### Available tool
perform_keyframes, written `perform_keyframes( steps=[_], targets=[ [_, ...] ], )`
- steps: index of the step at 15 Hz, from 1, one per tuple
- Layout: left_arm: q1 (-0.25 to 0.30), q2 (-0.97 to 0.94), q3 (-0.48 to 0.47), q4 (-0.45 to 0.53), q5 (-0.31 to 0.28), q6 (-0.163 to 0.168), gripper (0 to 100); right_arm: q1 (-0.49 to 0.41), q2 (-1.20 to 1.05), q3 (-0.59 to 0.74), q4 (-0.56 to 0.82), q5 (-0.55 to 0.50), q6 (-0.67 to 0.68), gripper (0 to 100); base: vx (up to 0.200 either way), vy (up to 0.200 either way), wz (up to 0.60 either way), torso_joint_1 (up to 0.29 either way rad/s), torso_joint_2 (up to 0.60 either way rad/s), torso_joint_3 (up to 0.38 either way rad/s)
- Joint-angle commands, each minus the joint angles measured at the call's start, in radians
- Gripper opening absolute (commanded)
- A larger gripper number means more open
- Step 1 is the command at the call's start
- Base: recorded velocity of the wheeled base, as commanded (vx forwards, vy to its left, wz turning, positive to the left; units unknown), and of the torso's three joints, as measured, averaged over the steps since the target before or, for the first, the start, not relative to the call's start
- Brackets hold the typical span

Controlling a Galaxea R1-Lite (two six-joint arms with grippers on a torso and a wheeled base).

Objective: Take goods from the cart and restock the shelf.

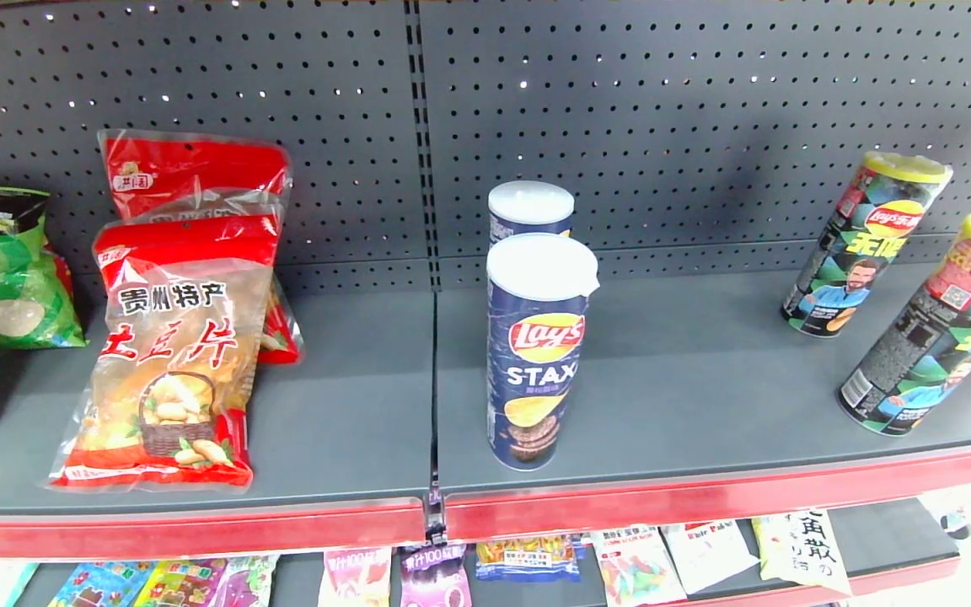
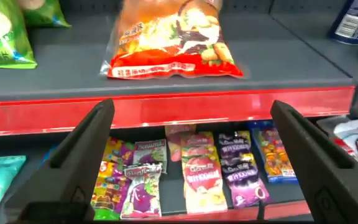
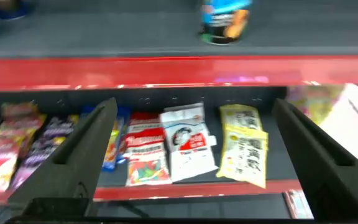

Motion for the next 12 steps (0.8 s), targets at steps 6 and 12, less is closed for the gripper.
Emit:
perform_keyframes(
  steps=[6,12],
  targets=[
    [0.001,0.002,0.004,0.012,0.019,0.028,100,0.0,0.001,0.024,-0.006,0.025,0.019,100,0.0,0.0,0.0,0.0,0.0,0.0],
    [0.001,0.002,0.004,0.012,0.02,0.028,100,0.0,0.001,0.024,-0.006,0.004,0.019,100,-0.1,0.0,0.0,0.004,0.0,0.0]
  ],
)
